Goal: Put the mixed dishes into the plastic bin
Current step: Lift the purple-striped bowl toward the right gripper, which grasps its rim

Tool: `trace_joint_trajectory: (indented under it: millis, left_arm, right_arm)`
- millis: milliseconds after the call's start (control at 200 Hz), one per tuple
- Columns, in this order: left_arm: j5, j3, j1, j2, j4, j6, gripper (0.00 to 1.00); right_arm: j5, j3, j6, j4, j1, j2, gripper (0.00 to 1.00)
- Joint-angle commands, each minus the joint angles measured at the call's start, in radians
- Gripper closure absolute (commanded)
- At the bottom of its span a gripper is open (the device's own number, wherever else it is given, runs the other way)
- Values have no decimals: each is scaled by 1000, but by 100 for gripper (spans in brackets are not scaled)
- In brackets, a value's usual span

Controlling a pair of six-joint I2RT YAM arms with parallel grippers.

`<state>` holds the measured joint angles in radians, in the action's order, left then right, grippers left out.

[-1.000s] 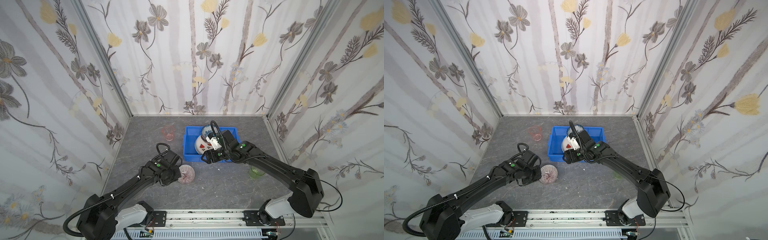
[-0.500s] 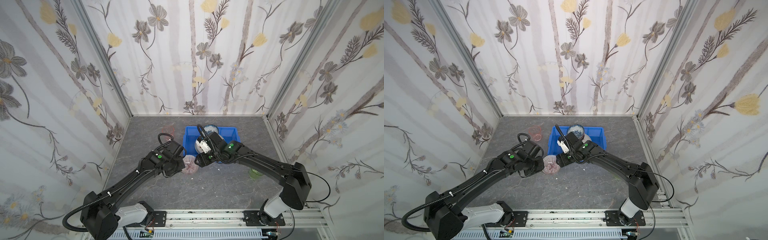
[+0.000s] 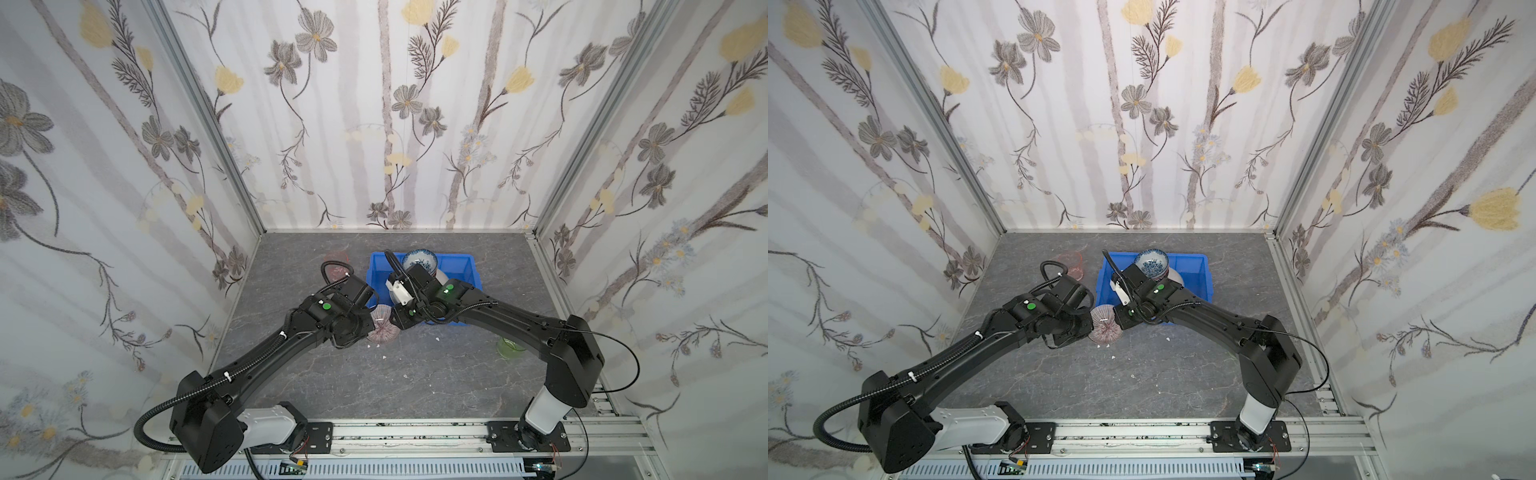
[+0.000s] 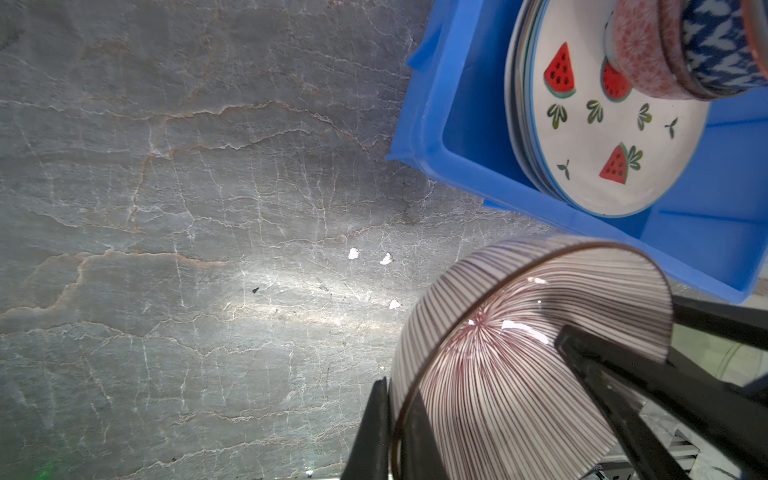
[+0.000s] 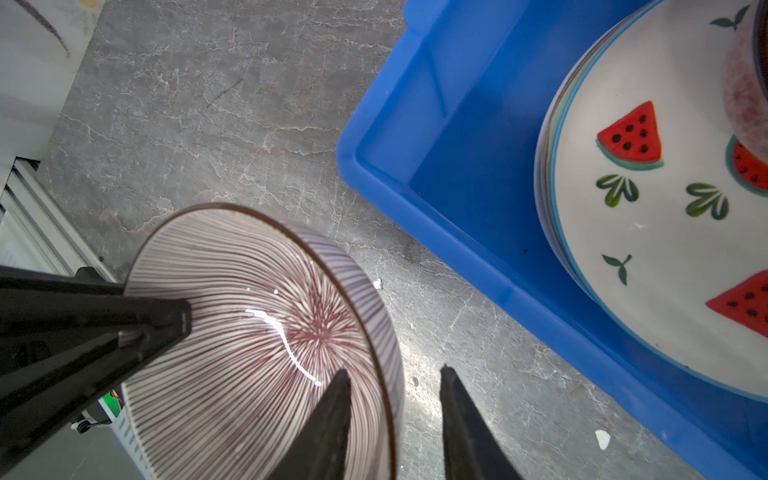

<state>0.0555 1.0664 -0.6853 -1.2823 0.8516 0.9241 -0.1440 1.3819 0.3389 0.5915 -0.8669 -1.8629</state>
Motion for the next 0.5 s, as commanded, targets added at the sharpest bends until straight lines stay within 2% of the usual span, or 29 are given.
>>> trace_joint_trajectory:
  millis: [0, 315, 355, 495]
  left_arm:
    - [-11, 7, 2, -8, -9, 16, 100]
    - [-16, 22, 0, -19, -9, 16, 100]
    - [-16, 23, 0, -18, -9, 19, 98]
    - [-19, 23, 0, -15, -10, 25, 89]
  right_arm:
    - [42, 8, 12, -9, -4, -8, 71]
    - [58, 12, 24, -14, -4, -18, 96]
    - [57, 12, 25, -13, -4, -18, 100]
    - [56, 16, 25, -15, -3, -14, 100]
